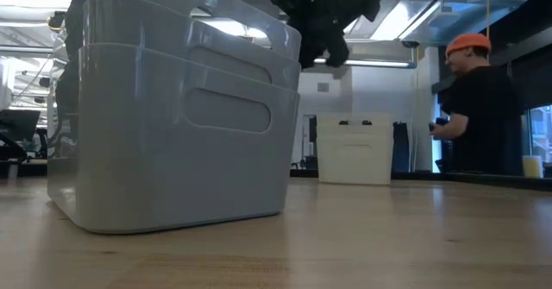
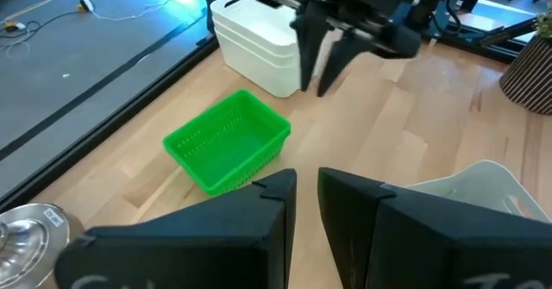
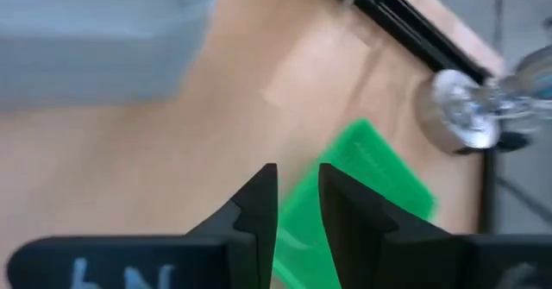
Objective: Stack baskets by color
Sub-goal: Return to Home Position
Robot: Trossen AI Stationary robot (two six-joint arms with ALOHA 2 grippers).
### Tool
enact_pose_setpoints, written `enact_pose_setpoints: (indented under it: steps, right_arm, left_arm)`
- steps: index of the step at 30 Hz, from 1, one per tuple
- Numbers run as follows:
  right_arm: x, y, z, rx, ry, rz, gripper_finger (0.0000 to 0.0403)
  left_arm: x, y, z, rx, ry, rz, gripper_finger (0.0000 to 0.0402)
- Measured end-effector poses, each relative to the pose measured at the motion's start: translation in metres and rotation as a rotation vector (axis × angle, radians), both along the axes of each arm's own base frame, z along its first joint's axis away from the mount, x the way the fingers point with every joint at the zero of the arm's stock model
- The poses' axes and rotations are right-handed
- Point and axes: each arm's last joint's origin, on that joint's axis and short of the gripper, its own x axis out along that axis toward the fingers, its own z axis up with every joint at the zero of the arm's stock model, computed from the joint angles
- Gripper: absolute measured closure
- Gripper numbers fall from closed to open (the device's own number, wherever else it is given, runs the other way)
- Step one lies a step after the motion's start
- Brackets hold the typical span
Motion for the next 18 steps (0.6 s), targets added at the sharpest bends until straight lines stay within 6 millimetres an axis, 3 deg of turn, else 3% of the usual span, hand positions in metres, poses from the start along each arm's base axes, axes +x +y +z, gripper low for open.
enact_pose_setpoints:
  steps: [12,15,18]
  right_arm:
    - [0.002,0.026,0.004,0.264,0.012,-0.126,0.0323]
    - [-0.002,0.037,0.021,0.308,0.0,-0.133,0.0359]
    - [-0.008,0.047,0.051,0.327,-0.027,-0.13,0.0395]
  left_arm:
    - [0.0,-0.005,-0.004,-0.142,0.104,-0.113,0.0358]
    - [-0.001,-0.006,-0.005,-0.175,0.135,-0.146,0.0358]
    - [-0.001,-0.008,-0.006,-0.204,0.168,-0.183,0.0368]
